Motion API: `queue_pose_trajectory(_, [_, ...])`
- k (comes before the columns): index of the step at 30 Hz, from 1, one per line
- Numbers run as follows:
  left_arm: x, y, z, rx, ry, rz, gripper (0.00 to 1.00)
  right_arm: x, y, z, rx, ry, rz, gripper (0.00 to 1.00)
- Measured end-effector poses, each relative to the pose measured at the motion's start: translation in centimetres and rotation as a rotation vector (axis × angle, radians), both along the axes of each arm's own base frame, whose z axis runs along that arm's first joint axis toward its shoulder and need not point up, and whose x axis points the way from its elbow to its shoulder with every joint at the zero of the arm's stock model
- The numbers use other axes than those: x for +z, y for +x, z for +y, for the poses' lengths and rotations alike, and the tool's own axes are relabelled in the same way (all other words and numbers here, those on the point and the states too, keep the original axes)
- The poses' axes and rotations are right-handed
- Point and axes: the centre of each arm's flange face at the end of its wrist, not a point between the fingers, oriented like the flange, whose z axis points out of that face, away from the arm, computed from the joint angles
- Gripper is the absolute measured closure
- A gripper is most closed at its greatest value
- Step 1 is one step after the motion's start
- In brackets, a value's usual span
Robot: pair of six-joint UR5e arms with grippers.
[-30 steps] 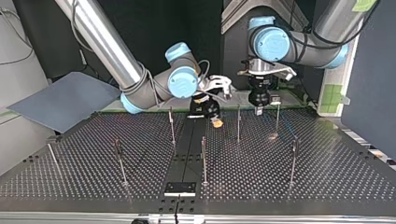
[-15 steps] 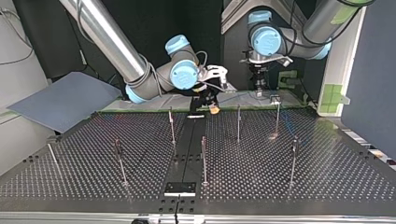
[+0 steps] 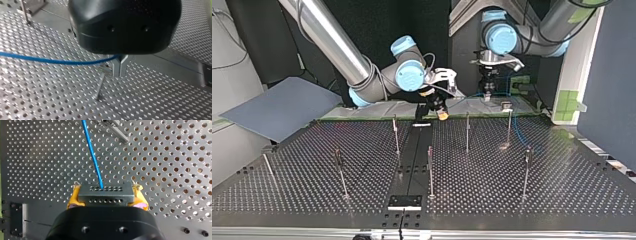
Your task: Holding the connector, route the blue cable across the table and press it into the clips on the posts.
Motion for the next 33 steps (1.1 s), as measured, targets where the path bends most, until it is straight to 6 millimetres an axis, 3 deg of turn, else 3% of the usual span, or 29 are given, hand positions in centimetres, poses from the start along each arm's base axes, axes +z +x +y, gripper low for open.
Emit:
queue_pose_trajectory(9, [1.8,3.1,0.0,-0.03,-0.045,-0.11,1.0,-0.3,-0.1,-0.3,-0.003,-0.001,-0.006,1.0])
queue_pose_trajectory(20, [-0.7,4.4,0.8,-0.012,-0.018,-0.083,1.0,-2.2,0.1,-0.3,0.004,0.014,0.009,1.0])
queue_pose_trajectory(33, [-0.5,6.7,1.4,-0.035,-0.027,-0.106,1.0,-2.7,-0.4,-1.9,-0.002,0.029,-0.029,1.0])
